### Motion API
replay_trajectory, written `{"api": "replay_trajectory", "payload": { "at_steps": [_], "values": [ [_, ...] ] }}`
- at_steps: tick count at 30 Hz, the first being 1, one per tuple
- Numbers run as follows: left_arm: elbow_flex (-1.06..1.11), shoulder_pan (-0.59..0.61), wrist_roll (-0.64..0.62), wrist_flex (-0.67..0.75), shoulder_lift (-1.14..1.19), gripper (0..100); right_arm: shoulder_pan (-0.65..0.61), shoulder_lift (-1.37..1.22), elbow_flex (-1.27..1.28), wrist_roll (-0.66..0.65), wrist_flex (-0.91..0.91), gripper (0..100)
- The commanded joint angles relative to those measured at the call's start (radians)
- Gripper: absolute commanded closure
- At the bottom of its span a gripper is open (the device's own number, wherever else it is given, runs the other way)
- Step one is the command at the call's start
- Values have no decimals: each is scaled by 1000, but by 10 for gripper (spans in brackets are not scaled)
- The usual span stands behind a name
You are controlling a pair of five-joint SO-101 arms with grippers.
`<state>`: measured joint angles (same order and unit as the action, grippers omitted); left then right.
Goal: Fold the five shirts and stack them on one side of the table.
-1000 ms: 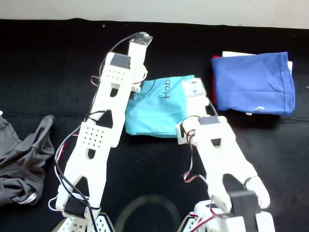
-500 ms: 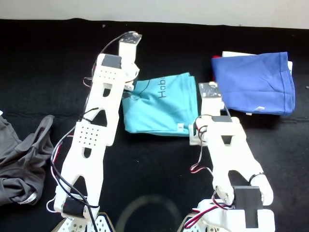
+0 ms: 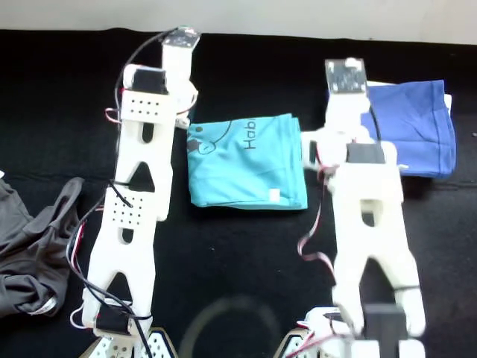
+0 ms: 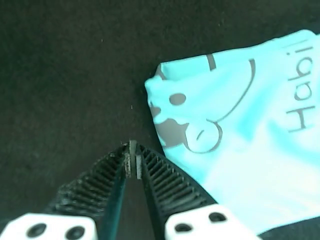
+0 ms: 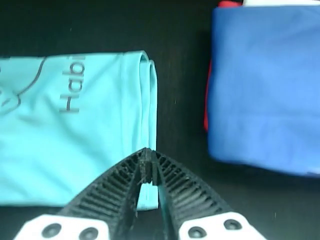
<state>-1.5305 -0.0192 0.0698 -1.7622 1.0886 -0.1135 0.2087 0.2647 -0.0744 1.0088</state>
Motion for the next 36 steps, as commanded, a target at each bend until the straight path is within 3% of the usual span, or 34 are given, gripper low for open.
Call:
{"api": "replay_trajectory", "payload": {
  "at_steps": [1, 9, 19, 27, 36],
  "values": [
    [136, -1, -5, -14, -189, 990, 8, -205, -257, 9, 30, 984],
    [777, -101, -92, 12, -602, 990, -25, -662, -806, 11, 206, 984],
    [1575, -170, -106, 549, -852, 990, -84, -1059, -1260, 11, 343, 984],
    [1776, -154, -104, 729, -880, 990, -4, -1285, -1406, 11, 358, 984],
    [1839, -154, -104, 807, -891, 990, 19, -1296, -1728, 8, 549, 984]
  ]
}}
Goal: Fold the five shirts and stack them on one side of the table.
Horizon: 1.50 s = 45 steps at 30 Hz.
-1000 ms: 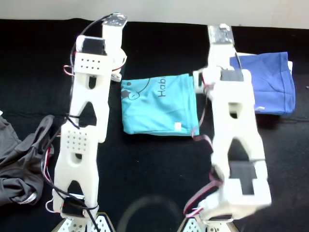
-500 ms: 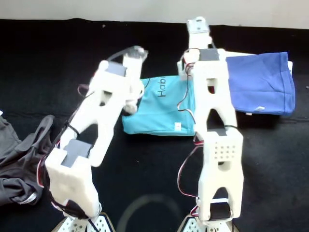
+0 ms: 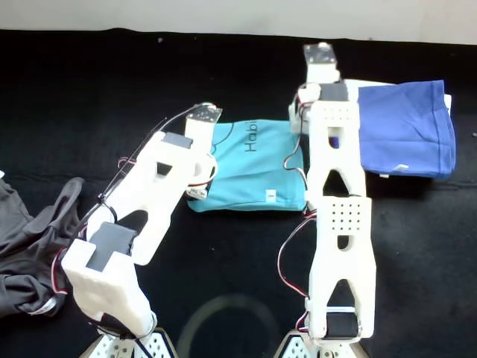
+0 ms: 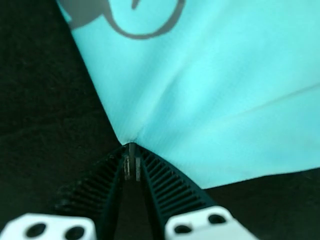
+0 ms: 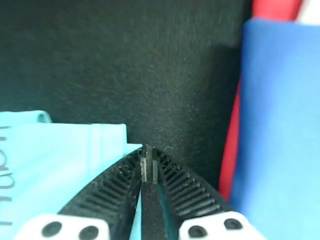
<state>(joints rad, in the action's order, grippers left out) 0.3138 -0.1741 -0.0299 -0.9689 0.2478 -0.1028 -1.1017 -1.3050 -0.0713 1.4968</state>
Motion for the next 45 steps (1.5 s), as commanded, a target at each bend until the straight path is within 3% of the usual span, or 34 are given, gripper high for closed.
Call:
{"api": "replay_trajectory", "payload": {
  "at_steps": [1, 6, 8, 15, 22, 25, 28, 33, 39, 45],
  "values": [
    [-16, 1, -5, 12, -54, 990, 8, 15, -214, 6, 94, 984],
    [-67, 2, -2, -95, -170, 990, 8, 4, -415, 2, 262, 978],
    [-62, 13, 0, -110, -236, 989, 8, 4, -398, 2, 268, 957],
    [-24, 136, 0, -141, -325, 986, -47, 16, -237, 6, 269, 739],
    [104, 300, 2, -144, -325, 986, -142, 28, -219, 103, 274, 722],
    [125, 354, 2, -144, -325, 986, -165, 127, -65, 173, 274, 722],
    [140, 389, 2, -144, -325, 986, -174, 331, 262, 233, 271, 722],
    [197, 417, 0, -86, -325, 986, -183, 627, 702, 242, 171, 721],
    [302, 420, 0, 58, -325, 986, -211, 687, 897, 245, -25, 646],
    [364, 420, -3, 114, -325, 986, -223, 610, 917, 247, -94, 645]
  ]
}}
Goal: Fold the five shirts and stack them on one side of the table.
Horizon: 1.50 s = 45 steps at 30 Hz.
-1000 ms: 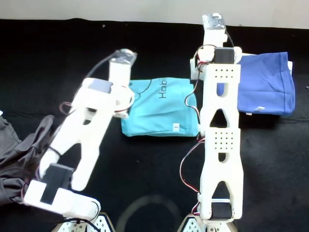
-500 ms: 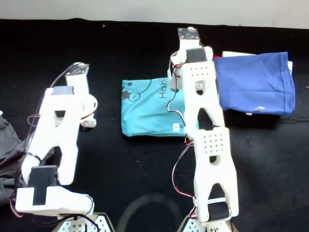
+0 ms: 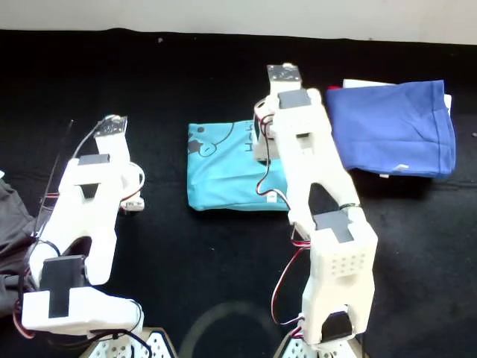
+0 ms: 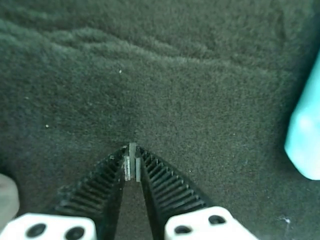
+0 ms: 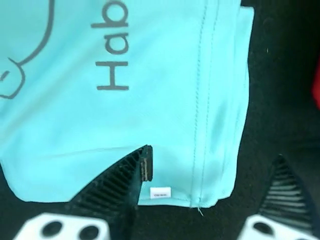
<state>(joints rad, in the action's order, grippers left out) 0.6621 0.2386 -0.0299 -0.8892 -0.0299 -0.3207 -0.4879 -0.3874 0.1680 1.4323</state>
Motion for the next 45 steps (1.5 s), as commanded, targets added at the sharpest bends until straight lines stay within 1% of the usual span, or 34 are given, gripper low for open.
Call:
{"api": "replay_trajectory", "payload": {
  "at_steps": [1, 6, 16, 17, 18, 21, 22, 23, 24, 26, 28, 31, 34, 40, 45],
  "values": [
    [33, 7, -3, 52, -47, 986, -4, -24, -1, 8, -45, 645],
    [114, 7, -5, 140, -47, 986, 30, -113, -1, 8, -114, 645],
    [139, 7, -5, 146, -50, 987, 36, -216, -2, 8, -122, 649],
    [140, 7, -5, 146, -50, 987, 36, -217, -2, 8, -122, 671],
    [142, 7, -5, 146, -50, 987, 36, -219, -2, 3, -122, 717],
    [145, 5, -3, 146, -51, 987, 36, -220, -2, 5, -125, 966],
    [145, 5, -2, 146, -51, 987, 36, -220, -2, 2, -136, 998],
    [145, 5, -2, 146, -51, 987, 36, -220, -2, 2, -140, 969],
    [145, 5, -2, 146, -51, 987, 38, -220, -2, 3, -145, 967],
    [145, 5, -2, 146, -51, 987, 42, -214, -2, 2, -148, 995],
    [145, 5, -2, 146, -51, 987, 58, -205, -19, 2, -133, 991],
    [143, 5, -2, 146, -48, 987, 87, -168, -82, 0, -65, 991],
    [142, 5, -2, 147, -47, 987, 117, -110, -203, -5, 41, 991],
    [142, 5, 0, 147, -47, 987, 143, -45, -515, -196, 217, 991],
    [142, 5, 0, 147, -47, 987, 205, -44, -737, -285, 291, 991]
  ]
}}
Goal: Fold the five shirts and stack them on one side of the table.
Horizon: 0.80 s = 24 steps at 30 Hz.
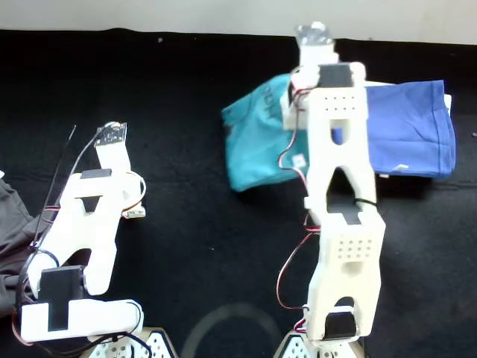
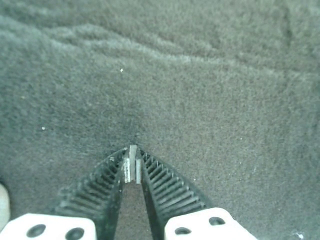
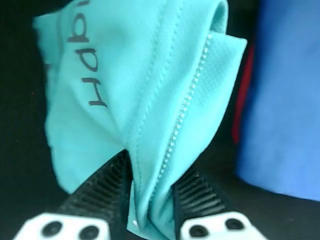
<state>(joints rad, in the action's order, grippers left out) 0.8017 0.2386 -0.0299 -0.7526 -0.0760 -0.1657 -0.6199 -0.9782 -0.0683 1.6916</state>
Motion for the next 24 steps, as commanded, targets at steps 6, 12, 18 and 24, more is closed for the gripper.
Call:
{"api": "replay_trajectory", "payload": {
  "at_steps": [6, 12, 18, 24],
  "values": [
    [2, 5, 0, 11, -1, 987, 186, 91, -254, -170, 45, 991],
    [2, 5, 0, 11, -1, 987, 343, 84, -249, -273, 8, 991],
    [2, 4, 0, 11, -1, 987, 476, 10, -166, -427, -128, 991],
    [2, 4, 0, 11, -1, 987, 541, -117, -142, -462, -229, 992]
  ]
}}
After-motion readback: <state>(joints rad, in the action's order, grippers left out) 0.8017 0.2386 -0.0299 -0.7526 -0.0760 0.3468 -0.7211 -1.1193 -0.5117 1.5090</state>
